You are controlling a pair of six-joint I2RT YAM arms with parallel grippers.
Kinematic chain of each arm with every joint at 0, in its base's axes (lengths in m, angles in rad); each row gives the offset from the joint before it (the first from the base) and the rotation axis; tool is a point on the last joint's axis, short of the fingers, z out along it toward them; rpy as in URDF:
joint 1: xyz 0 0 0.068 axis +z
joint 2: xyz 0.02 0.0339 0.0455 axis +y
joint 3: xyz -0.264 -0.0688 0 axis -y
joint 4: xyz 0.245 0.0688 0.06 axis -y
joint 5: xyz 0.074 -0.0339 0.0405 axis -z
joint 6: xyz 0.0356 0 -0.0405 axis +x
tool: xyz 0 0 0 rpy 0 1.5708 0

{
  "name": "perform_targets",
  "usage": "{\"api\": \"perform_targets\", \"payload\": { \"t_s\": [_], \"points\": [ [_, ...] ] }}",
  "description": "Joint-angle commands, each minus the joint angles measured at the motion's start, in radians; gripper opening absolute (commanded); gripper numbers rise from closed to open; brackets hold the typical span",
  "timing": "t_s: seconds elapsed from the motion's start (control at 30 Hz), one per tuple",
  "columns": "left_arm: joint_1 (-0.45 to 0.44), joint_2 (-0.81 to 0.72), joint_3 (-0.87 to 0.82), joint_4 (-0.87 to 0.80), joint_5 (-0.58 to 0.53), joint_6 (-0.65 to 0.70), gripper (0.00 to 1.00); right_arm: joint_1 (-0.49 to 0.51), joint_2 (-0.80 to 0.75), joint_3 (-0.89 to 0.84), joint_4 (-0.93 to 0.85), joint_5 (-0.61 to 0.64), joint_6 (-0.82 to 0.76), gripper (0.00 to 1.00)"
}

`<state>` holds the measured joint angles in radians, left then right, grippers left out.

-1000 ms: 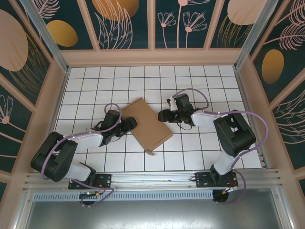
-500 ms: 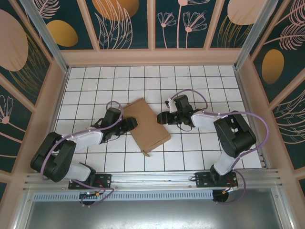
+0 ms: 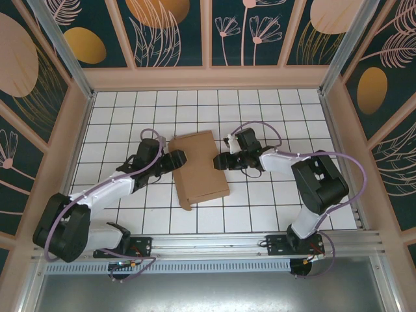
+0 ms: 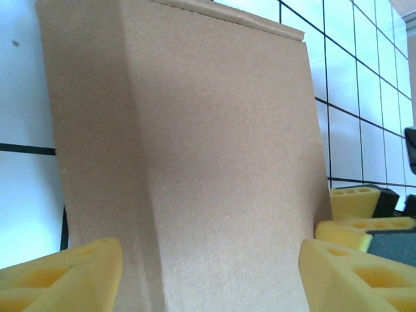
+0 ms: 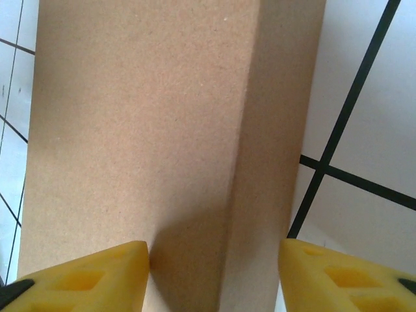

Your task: Fold the paper box

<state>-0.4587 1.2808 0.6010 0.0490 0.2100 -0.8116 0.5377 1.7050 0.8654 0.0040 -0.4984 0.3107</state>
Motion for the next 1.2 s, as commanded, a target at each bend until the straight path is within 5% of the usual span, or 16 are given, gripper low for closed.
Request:
{"api": "perform_targets", "payload": {
  "t_s": [0.0, 0.37, 0.73, 1.17],
  "points": [
    [0.009, -0.028, -0.059, -0.042, -0.039, 0.009, 0.72, -0.03, 0.056, 0.005, 0.013, 0.002, 0.0, 0.51],
    [0.012, 0.142, -0.079, 0.168, 0.076, -0.057, 0.74, -0.145, 0.113, -0.174, 0.251, -0.196, 0.162, 0.38],
    [0.017, 0.244, -0.097, 0.392, 0.146, -0.106, 0.75, -0.169, 0.145, -0.193, 0.214, -0.129, 0.133, 0.34],
    [0.017, 0.373, -0.173, 0.812, 0.337, -0.278, 0.77, -0.202, 0.189, -0.25, 0.338, -0.215, 0.195, 0.31]
  ]
}}
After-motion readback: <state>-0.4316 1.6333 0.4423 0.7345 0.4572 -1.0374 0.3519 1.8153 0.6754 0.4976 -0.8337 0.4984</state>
